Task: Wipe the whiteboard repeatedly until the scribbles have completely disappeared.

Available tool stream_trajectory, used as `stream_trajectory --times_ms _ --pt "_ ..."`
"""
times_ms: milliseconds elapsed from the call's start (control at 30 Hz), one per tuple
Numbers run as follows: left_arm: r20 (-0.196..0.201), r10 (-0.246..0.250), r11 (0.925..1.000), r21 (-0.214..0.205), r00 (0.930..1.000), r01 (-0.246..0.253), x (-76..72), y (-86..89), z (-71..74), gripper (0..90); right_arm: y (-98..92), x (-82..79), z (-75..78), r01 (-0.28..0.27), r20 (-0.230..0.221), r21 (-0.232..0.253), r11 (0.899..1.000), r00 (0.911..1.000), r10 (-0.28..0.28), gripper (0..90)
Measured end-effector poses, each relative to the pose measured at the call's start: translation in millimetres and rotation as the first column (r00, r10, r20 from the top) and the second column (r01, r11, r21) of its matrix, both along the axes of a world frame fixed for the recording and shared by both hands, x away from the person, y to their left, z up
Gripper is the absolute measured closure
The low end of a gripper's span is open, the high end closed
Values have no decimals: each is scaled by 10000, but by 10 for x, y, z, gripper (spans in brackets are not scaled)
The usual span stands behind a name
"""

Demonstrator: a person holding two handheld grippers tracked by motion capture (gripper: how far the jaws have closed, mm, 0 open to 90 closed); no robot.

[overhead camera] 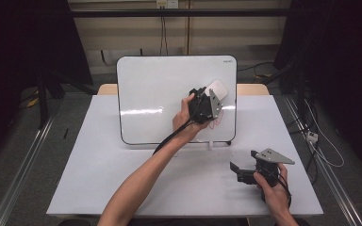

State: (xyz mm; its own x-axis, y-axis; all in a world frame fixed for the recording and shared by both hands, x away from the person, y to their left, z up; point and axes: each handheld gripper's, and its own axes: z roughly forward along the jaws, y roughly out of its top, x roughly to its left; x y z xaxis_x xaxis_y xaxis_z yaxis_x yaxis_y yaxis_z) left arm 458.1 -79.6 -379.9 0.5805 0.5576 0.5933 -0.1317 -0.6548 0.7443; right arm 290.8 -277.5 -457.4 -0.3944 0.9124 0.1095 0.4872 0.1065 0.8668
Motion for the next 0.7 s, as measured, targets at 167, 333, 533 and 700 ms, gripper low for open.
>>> stream_trajectory --times_ms 167,333,533,700 --pt "-30 -100 9999 100 9999 100 -63 -1 -68 311 9 0 1 -2 -17 -12 10000 10000 2 42" --pt "-63 -169 9994 305 9998 171 -133 -10 -137 311 9 7 0 -37 -11 -37 10000 10000 37 42" --pt "-70 -242 9988 421 9997 244 -198 -15 -199 311 18 14 -3 -51 -36 -30 10000 10000 51 42" --pt "-70 -289 9975 647 9996 293 -292 -38 -293 311 14 18 -4 4 -93 5 10000 10000 -4 41"
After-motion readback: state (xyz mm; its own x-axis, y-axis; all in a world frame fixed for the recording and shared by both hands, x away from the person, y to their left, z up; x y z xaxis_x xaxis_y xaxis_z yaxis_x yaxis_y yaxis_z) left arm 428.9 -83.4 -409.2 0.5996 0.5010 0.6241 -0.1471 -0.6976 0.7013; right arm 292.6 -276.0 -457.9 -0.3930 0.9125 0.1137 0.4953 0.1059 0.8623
